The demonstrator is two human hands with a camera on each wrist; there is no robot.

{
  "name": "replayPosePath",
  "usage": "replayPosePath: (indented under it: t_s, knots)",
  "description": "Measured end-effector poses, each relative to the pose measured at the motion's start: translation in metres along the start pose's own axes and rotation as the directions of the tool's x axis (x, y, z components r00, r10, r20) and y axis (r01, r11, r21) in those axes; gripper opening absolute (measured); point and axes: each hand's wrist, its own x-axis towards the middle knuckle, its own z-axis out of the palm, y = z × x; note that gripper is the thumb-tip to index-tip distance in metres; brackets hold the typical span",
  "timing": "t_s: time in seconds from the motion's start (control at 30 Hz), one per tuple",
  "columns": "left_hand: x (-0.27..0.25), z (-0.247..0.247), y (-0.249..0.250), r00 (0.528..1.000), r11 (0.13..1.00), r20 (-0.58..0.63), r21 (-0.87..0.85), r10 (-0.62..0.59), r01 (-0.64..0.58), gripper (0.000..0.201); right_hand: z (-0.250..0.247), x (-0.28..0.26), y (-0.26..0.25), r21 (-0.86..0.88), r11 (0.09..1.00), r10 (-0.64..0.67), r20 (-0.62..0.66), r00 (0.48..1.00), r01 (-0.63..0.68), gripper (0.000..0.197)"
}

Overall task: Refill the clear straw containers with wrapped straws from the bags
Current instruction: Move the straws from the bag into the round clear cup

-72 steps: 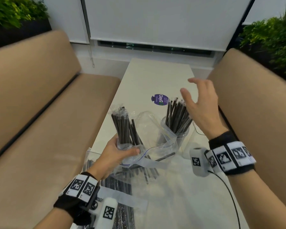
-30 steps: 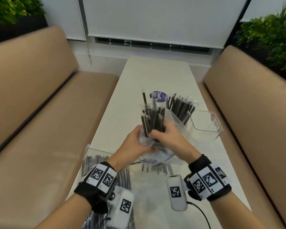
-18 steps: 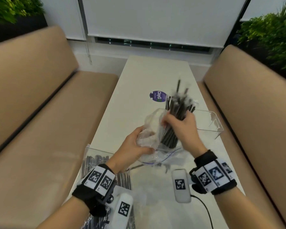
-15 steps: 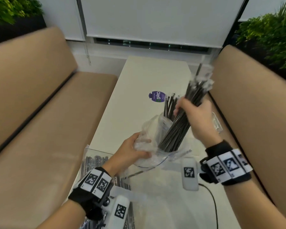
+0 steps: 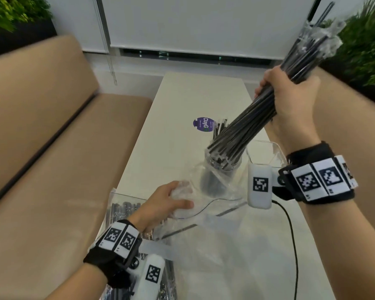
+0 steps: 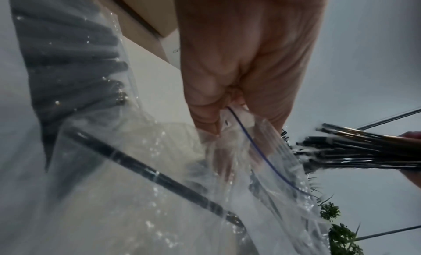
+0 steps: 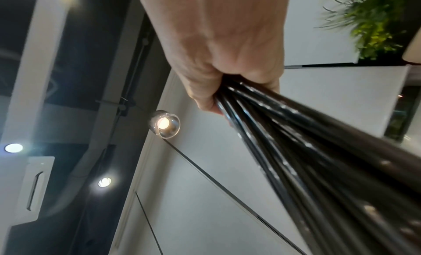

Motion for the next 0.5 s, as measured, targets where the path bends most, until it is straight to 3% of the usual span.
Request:
replayPosePath:
  t_s: [0.17, 0.23, 0.33, 0.43, 0.5]
  knots:
    - [-0.004, -0.008, 0.005, 0.999, 0.999, 0.018, -0.033, 0.030, -0.030, 0.058, -0.001, 0.005, 0.005, 0.156, 0.973, -0.143, -0.183, 0.973, 0.172, 0.021]
    - [-0.005, -0.011, 0.003, 0.999, 0.999, 0.020, -0.041, 0.025, -0.024, 0.059, -0.001, 0.012, 0.008, 0.050, 0.973, -0.208, -0.214, 0.954, 0.224, 0.018]
    - [-0.004, -0.012, 0.002, 1.000, 0.999, 0.000, -0.037, 0.021, -0.021, 0.063, -0.001, 0.009, 0.030, -0.227, 0.960, -0.212, -0.194, 0.958, 0.166, 0.009]
    - [-0.006, -0.012, 0.002, 1.000, 0.999, -0.003, -0.033, 0.020, -0.020, 0.065, -0.001, -0.004, 0.066, -0.398, 0.913, -0.166, -0.167, 0.972, 0.088, 0.030]
    - [-0.006, -0.012, 0.000, 1.000, 0.999, -0.006, -0.036, 0.016, -0.016, 0.063, -0.002, -0.013, 0.085, -0.451, 0.890, -0.149, -0.151, 0.977, 0.066, 0.025]
